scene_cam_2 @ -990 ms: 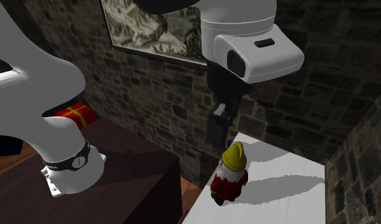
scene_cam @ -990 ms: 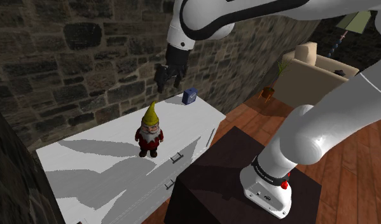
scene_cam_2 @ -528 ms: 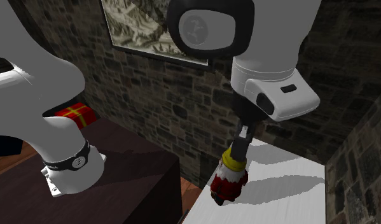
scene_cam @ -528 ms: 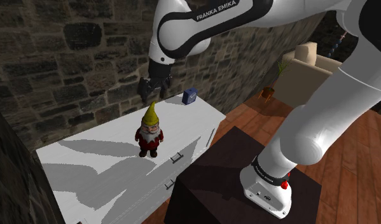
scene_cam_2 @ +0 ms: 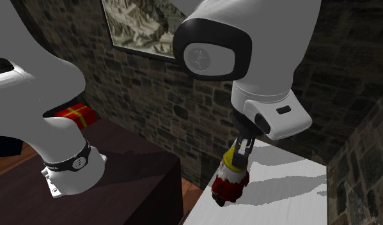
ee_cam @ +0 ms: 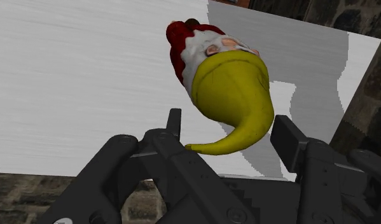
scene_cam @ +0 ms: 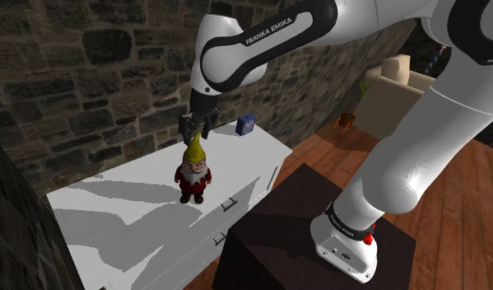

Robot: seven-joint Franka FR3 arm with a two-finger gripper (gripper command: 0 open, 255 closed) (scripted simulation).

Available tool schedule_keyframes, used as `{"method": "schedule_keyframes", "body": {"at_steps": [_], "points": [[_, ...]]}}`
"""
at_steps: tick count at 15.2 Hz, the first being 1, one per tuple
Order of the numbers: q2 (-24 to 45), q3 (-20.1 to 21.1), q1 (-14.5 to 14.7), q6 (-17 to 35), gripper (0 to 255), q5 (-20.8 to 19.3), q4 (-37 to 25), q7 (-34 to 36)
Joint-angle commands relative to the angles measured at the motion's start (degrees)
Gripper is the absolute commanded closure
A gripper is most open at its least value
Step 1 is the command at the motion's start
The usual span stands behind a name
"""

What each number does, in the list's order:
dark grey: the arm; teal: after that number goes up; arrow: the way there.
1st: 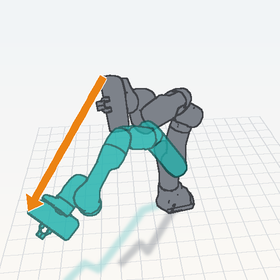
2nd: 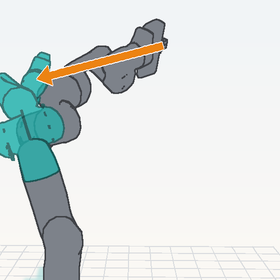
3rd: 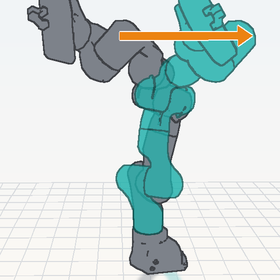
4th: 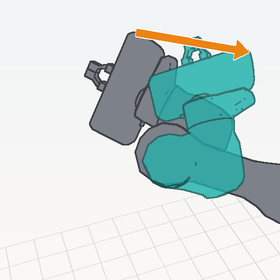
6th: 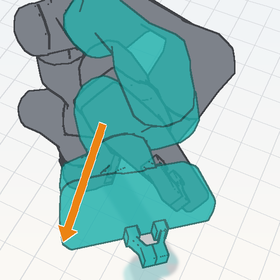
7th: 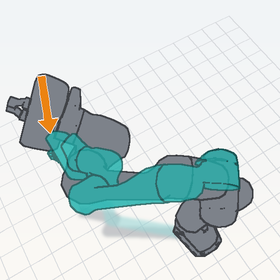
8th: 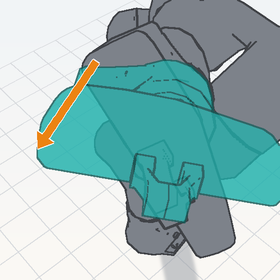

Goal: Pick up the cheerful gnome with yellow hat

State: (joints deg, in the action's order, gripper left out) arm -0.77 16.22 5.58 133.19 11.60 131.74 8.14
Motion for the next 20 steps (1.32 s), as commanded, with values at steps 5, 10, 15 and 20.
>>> {"method": "schedule_keyframes", "body": {"at_steps": [5,10,15,20], "points": [[0.08,0.01,0.01,0.18,255,0.01,0.15,-0.03],[-0.41,-0.04,-0.04,-0.66,255,0.04,-0.2,-0.02],[-2.61,-0.2,-0.15,-4.57,255,0.17,-1.95,0.23],[-4.5,-0.39,-0.26,-8.46,255,0.21,-4.0,0.53]]}}
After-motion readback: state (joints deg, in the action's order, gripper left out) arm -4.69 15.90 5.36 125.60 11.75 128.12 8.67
